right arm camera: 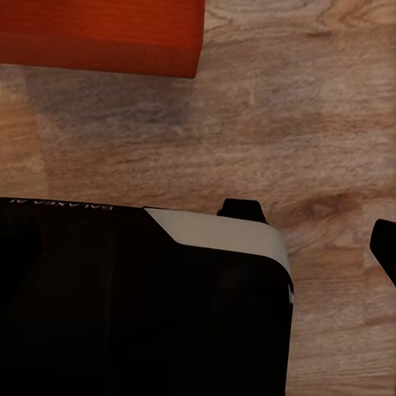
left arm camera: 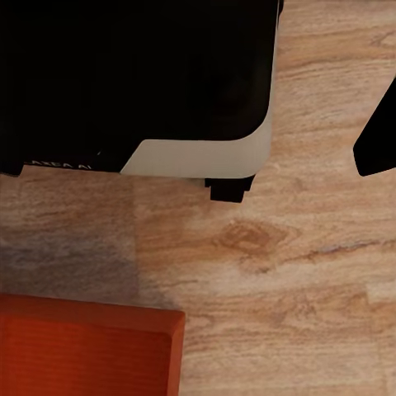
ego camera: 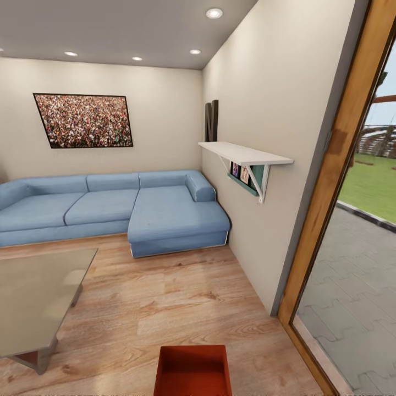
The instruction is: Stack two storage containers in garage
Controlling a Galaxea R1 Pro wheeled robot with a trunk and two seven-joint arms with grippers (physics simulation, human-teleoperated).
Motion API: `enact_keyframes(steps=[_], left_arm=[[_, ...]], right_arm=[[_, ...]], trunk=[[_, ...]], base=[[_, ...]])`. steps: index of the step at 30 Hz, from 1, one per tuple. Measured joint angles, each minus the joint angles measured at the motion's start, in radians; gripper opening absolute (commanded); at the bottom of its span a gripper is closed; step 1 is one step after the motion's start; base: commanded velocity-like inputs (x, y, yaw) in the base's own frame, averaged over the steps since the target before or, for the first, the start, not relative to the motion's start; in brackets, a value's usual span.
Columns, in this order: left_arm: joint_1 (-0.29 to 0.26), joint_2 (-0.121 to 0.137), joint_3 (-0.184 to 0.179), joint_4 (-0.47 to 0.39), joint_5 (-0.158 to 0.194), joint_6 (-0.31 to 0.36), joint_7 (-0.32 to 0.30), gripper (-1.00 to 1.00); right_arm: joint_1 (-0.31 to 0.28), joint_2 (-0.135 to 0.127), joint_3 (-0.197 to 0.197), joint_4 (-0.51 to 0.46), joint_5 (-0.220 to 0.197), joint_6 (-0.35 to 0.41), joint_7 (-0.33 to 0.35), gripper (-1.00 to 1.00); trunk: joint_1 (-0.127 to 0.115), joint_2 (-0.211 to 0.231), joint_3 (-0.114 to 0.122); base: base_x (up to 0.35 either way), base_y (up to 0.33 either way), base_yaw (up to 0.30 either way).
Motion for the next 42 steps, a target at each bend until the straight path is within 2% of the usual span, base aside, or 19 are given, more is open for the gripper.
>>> enact_keyframes(steps=[42], left_arm=[[0.000, 0.000, 0.000, 0.000, 0.001, 0.000, 0.000, 1.00]], right_arm=[[0.000, 0.000, 0.000, 0.000, -0.001, -0.002, 0.000, 1.00]], trunk=[[0.000, 0.000, -0.067]], base=[[0.000, 0.000, 0.000]])
